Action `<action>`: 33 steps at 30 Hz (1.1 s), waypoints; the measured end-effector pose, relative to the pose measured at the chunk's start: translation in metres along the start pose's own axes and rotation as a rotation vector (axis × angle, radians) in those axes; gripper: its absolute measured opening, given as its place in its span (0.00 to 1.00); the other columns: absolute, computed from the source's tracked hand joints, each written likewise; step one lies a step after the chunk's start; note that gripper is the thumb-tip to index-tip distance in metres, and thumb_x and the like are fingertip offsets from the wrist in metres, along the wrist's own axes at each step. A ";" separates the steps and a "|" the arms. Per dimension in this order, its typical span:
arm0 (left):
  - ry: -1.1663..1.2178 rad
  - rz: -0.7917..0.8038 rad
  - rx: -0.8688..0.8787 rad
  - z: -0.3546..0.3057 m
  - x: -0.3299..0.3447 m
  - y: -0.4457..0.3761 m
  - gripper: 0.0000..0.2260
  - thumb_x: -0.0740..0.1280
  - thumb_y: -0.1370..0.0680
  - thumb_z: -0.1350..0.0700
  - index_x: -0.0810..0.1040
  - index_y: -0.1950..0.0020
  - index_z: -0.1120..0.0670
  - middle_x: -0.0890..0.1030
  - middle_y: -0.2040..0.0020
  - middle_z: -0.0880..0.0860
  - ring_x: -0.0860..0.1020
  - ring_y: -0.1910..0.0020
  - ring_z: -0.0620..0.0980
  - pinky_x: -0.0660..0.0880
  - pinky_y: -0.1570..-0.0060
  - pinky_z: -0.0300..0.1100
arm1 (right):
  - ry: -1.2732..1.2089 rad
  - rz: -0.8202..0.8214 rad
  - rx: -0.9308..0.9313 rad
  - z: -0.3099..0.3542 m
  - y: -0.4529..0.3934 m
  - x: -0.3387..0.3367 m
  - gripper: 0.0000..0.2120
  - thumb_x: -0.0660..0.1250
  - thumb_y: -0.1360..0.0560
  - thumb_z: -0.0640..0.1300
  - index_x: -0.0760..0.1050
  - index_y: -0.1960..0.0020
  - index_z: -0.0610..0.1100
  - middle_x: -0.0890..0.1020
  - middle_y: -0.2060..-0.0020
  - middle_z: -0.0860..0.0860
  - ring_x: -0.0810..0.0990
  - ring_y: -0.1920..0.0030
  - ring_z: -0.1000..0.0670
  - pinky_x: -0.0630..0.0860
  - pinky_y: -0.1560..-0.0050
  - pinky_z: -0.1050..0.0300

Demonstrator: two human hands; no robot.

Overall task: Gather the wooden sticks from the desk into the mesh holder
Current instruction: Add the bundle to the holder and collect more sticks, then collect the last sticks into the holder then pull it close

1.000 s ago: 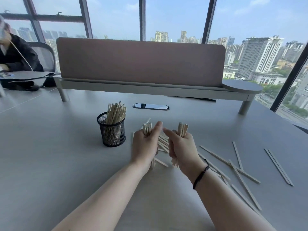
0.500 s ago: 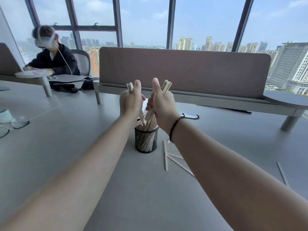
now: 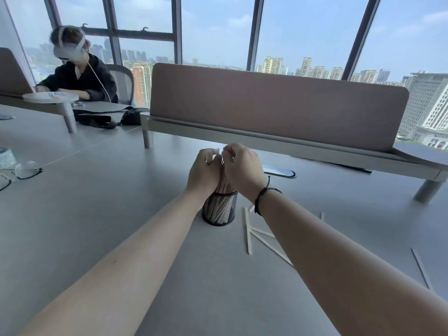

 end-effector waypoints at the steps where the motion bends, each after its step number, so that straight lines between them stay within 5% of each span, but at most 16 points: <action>1: -0.002 0.010 -0.002 0.000 0.000 0.001 0.10 0.61 0.23 0.47 0.78 0.47 0.49 0.83 0.51 0.51 0.79 0.56 0.50 0.76 0.54 0.47 | 0.035 0.054 -0.013 -0.004 0.002 0.004 0.14 0.57 0.18 0.45 0.80 0.47 0.40 0.83 0.51 0.43 0.78 0.48 0.42 0.73 0.50 0.51; 7: 0.054 0.039 -0.049 0.001 0.001 0.008 0.22 0.54 0.18 0.39 0.76 0.63 0.49 0.79 0.68 0.45 0.77 0.65 0.50 0.73 0.59 0.46 | 0.140 0.228 -0.118 -0.005 0.014 0.007 0.21 0.46 0.16 0.58 0.75 0.44 0.50 0.81 0.52 0.48 0.76 0.44 0.46 0.73 0.46 0.48; 11: 0.017 0.009 -0.092 -0.002 -0.001 0.014 0.31 0.47 0.19 0.34 0.80 0.57 0.54 0.86 0.55 0.54 0.82 0.51 0.56 0.77 0.46 0.49 | 0.336 0.322 -0.103 -0.006 0.013 -0.001 0.24 0.44 0.18 0.62 0.72 0.44 0.48 0.78 0.46 0.46 0.76 0.41 0.43 0.69 0.43 0.47; 13: -0.102 -0.007 -0.039 -0.005 -0.002 0.015 0.25 0.49 0.19 0.39 0.76 0.56 0.56 0.84 0.50 0.62 0.81 0.48 0.61 0.77 0.43 0.54 | 0.367 0.390 -0.065 -0.007 0.009 -0.002 0.23 0.45 0.18 0.60 0.72 0.40 0.47 0.77 0.41 0.45 0.75 0.37 0.43 0.67 0.45 0.49; 16: -0.098 -0.071 -0.008 -0.007 -0.002 0.020 0.18 0.56 0.16 0.47 0.82 0.51 0.54 0.84 0.49 0.55 0.79 0.45 0.58 0.74 0.42 0.50 | 0.157 0.389 0.027 -0.011 0.007 -0.008 0.25 0.52 0.18 0.60 0.67 0.28 0.47 0.73 0.32 0.45 0.73 0.33 0.44 0.69 0.37 0.50; 18: -0.204 -0.199 0.178 -0.012 -0.004 0.030 0.17 0.57 0.17 0.48 0.81 0.39 0.54 0.82 0.41 0.53 0.76 0.37 0.54 0.71 0.36 0.50 | -0.066 0.291 0.123 -0.018 0.009 -0.021 0.29 0.57 0.20 0.62 0.64 0.25 0.47 0.72 0.29 0.45 0.73 0.31 0.46 0.69 0.33 0.51; 21: -0.351 -0.274 0.649 -0.028 0.000 0.066 0.12 0.63 0.18 0.53 0.79 0.39 0.57 0.81 0.40 0.55 0.73 0.37 0.51 0.69 0.34 0.52 | -0.193 0.214 0.187 -0.037 0.019 -0.056 0.27 0.61 0.21 0.61 0.70 0.28 0.46 0.76 0.32 0.47 0.75 0.33 0.48 0.70 0.35 0.55; 26: -0.555 0.223 0.910 -0.022 0.038 0.133 0.20 0.62 0.20 0.40 0.80 0.40 0.53 0.76 0.35 0.56 0.72 0.34 0.55 0.69 0.35 0.50 | 0.114 0.410 0.147 -0.090 0.085 -0.124 0.28 0.67 0.24 0.60 0.70 0.28 0.50 0.73 0.29 0.51 0.71 0.29 0.51 0.64 0.35 0.60; 33: -0.692 0.778 0.624 -0.009 0.101 0.198 0.36 0.57 0.28 0.25 0.66 0.25 0.42 0.61 0.21 0.52 0.57 0.22 0.48 0.63 0.26 0.57 | 0.241 0.387 0.236 -0.148 0.185 -0.181 0.28 0.65 0.24 0.62 0.70 0.28 0.51 0.74 0.29 0.50 0.72 0.30 0.49 0.66 0.36 0.58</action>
Point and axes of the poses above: each hand's wrist, its own y-axis away from the middle knuckle, its own x-axis out of the palm, z = x × y, the point moved 2 cm from there along -y, towards the middle knuckle
